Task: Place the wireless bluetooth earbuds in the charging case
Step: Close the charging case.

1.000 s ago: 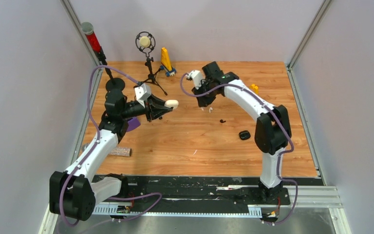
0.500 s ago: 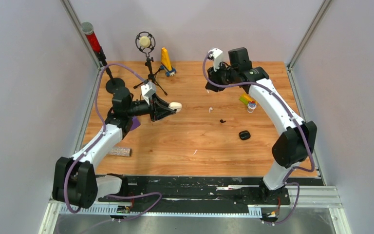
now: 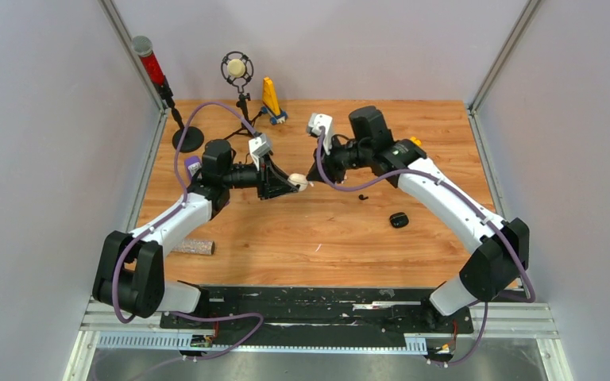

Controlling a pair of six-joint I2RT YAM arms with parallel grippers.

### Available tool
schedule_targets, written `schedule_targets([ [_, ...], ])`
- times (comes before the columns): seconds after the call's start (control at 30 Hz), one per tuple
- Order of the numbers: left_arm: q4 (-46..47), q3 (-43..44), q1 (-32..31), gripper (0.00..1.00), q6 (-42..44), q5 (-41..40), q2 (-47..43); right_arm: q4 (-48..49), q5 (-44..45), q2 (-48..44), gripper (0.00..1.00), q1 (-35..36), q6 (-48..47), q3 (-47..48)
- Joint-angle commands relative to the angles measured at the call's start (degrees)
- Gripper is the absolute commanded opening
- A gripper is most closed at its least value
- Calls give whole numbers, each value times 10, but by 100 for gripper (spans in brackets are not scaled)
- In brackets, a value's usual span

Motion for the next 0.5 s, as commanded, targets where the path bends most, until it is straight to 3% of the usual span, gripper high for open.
schedule_targets([
  [0.0,-3,24,-3,22,13,4,-3,22,42,-3,18,34,-58,-18],
  [0.47,-25,26,-17,22,40,3,-8,30,108,9,18,54,-68,-21],
])
